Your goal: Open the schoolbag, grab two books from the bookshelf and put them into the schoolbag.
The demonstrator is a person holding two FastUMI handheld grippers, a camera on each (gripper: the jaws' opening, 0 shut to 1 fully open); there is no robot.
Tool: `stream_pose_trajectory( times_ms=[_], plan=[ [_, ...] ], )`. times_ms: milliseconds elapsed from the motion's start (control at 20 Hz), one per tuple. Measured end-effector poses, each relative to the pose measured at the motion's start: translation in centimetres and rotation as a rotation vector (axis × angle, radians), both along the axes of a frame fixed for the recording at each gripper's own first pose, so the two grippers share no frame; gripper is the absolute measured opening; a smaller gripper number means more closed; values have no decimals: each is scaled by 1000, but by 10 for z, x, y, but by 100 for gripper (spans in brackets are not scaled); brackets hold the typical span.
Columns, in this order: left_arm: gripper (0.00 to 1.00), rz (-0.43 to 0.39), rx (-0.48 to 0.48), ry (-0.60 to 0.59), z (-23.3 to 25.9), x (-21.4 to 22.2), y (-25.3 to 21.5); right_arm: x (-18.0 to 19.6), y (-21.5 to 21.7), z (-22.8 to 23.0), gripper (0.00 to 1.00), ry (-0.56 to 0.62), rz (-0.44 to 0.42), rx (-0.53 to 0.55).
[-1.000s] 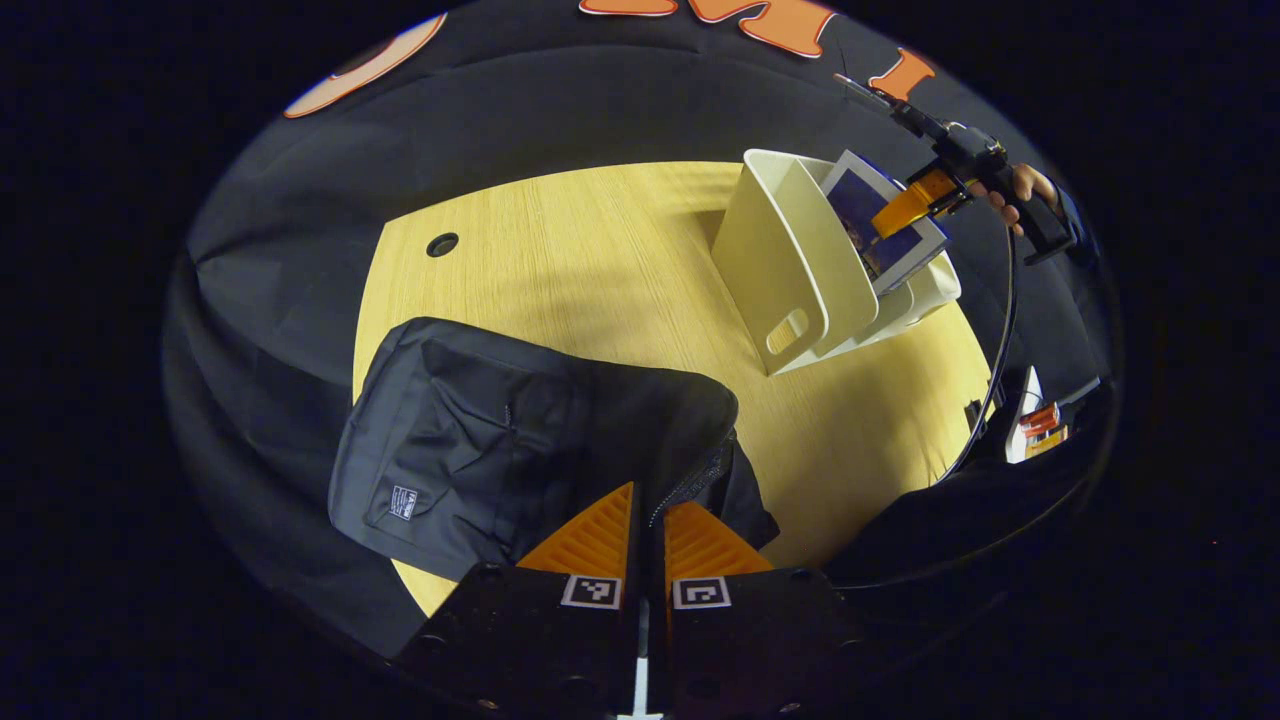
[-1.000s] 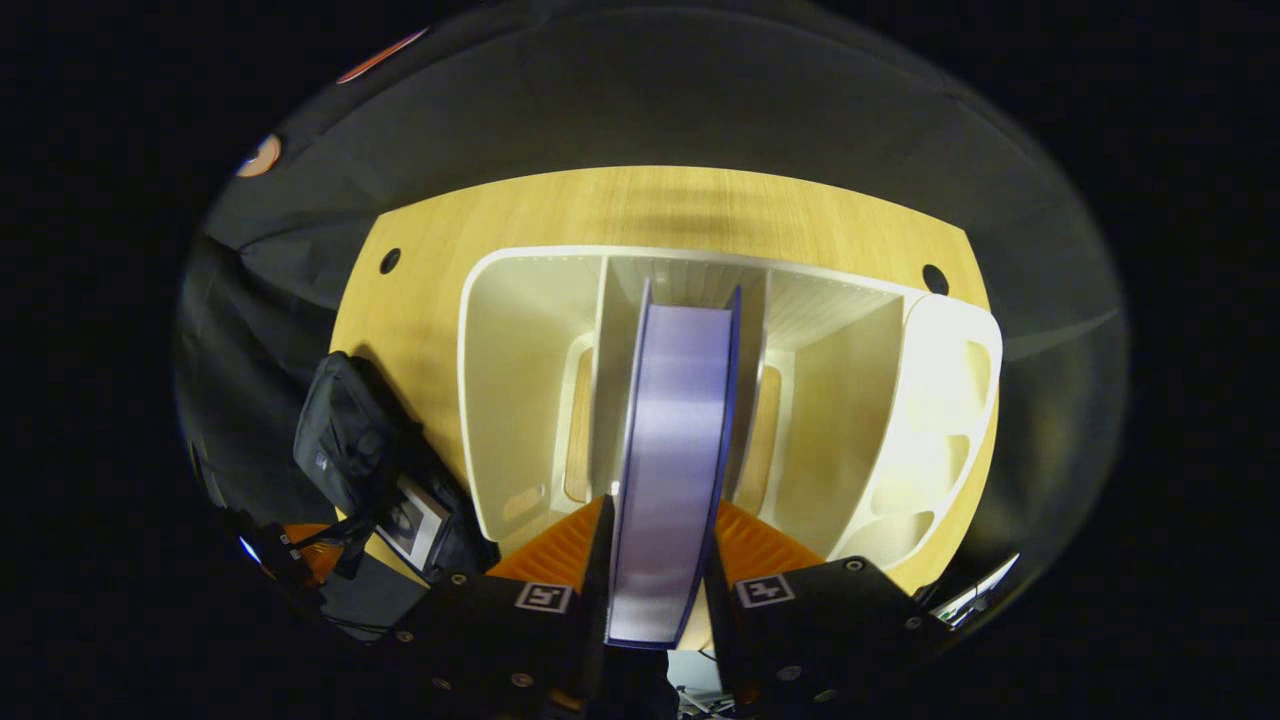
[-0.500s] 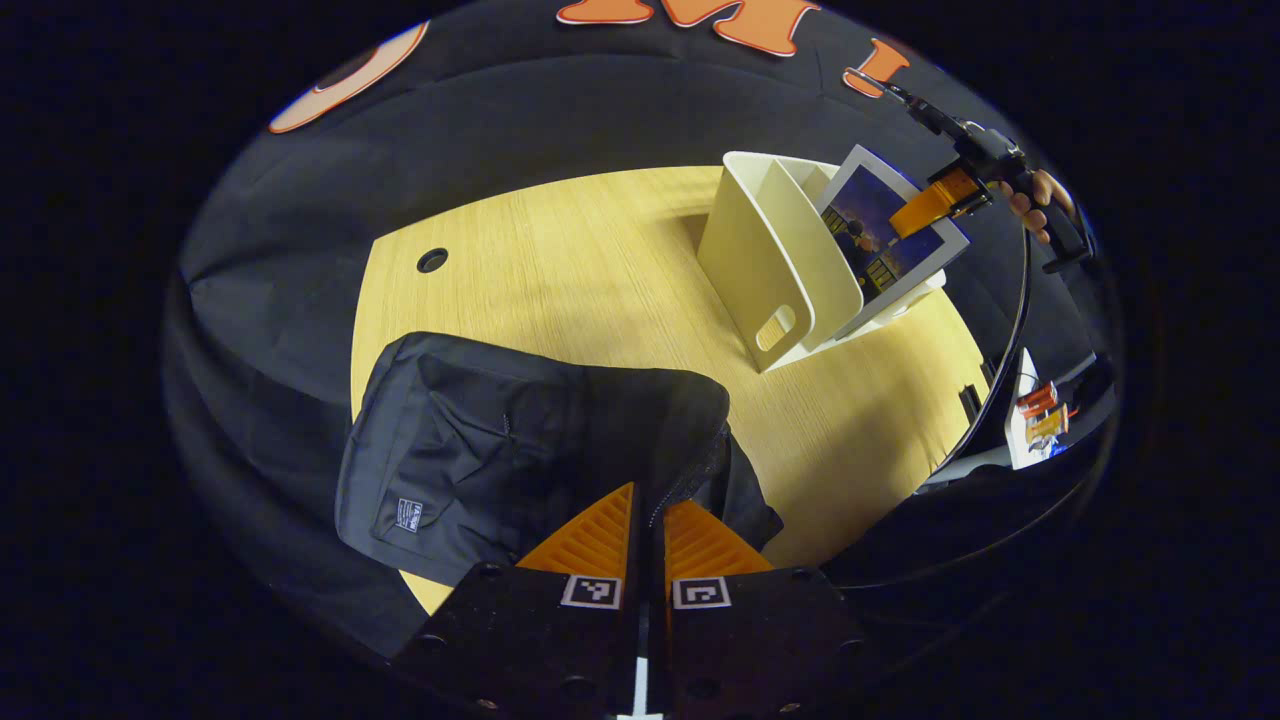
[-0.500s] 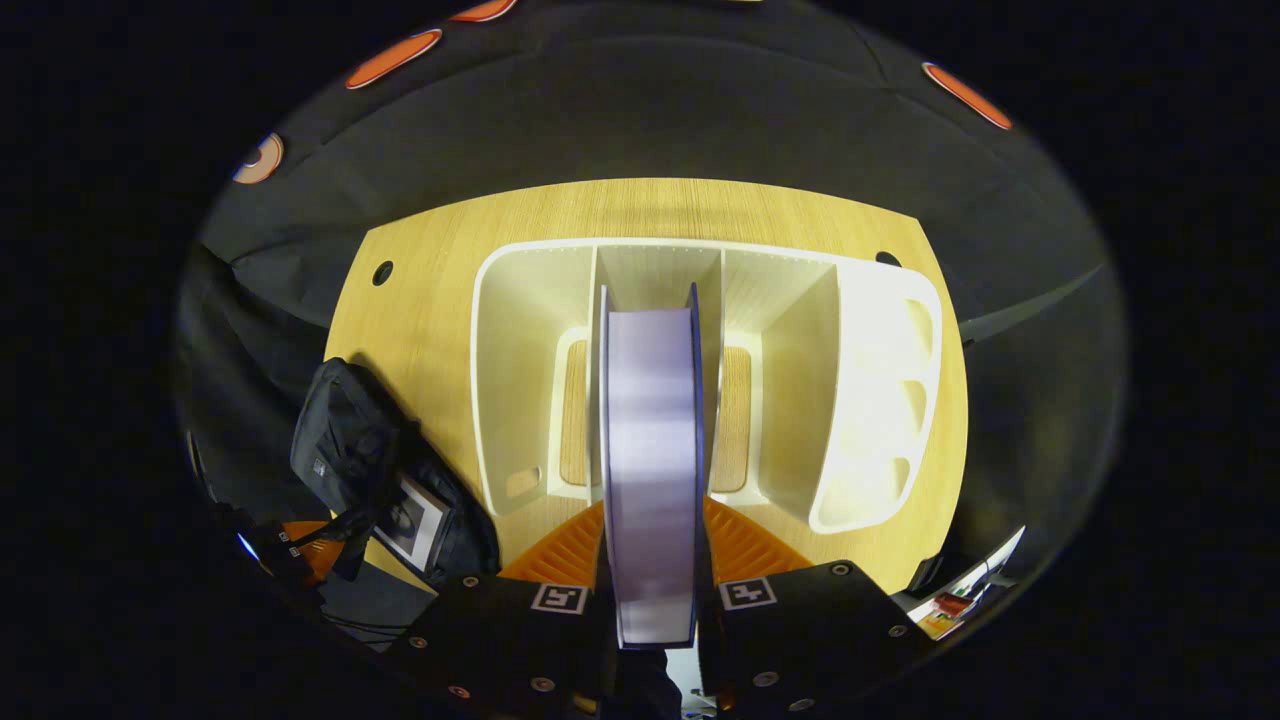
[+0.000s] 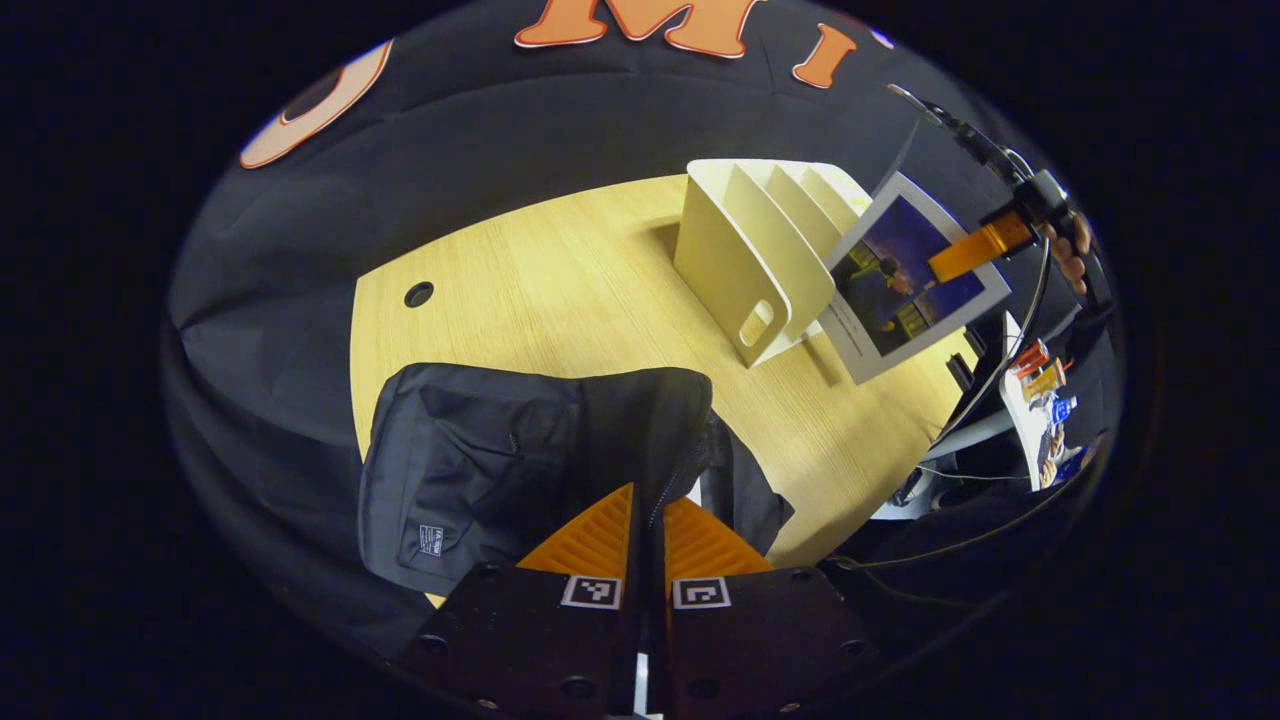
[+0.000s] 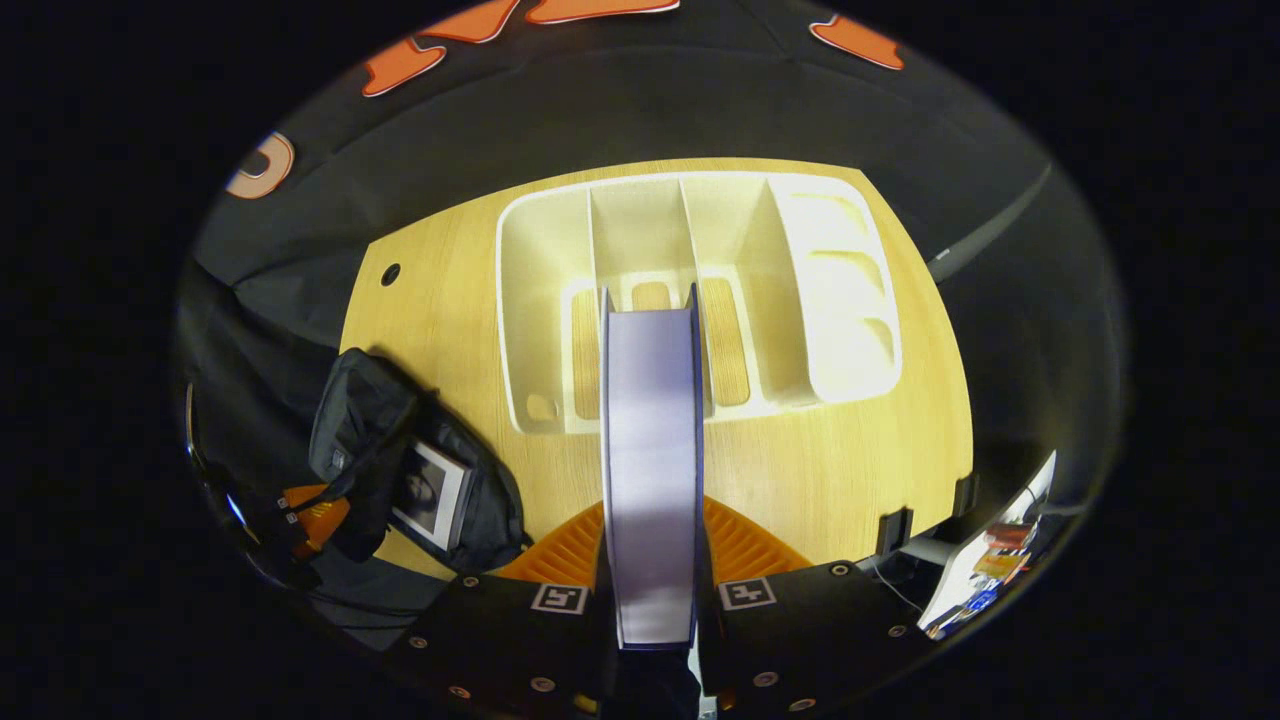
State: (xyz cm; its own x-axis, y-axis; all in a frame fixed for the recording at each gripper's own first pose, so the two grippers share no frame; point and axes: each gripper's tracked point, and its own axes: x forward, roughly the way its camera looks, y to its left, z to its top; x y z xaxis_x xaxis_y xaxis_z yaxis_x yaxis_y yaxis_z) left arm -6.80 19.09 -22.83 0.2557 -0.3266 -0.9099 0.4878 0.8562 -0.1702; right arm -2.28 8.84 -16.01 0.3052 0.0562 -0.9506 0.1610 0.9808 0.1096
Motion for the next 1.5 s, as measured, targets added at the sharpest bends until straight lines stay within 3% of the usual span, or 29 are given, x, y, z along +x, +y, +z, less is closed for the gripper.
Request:
stream_pose_trajectory(
  times_ms=[350, 650, 900, 950, 1000, 1500],
  plan=[
    [5, -43, -19, -25, 3, 2, -1, -65, 25, -8, 33, 4, -68, 88],
    [5, -67, -15, -54, 22, 8, 15, -88, 55, 6, 32, -61, -103, 229],
    [5, -73, -16, -79, 37, 15, 22, -85, 90, 15, 33, -116, -99, 404],
    [10, -71, -19, -86, 40, 18, 25, -86, 92, 14, 32, -123, -91, 425],
    [5, -69, -20, -91, 44, 18, 26, -85, 94, 13, 32, -131, -86, 438],
    [5, -18, -74, -113, 60, 26, 22, -64, 163, -3, 31, -170, -36, 661]
  ],
)
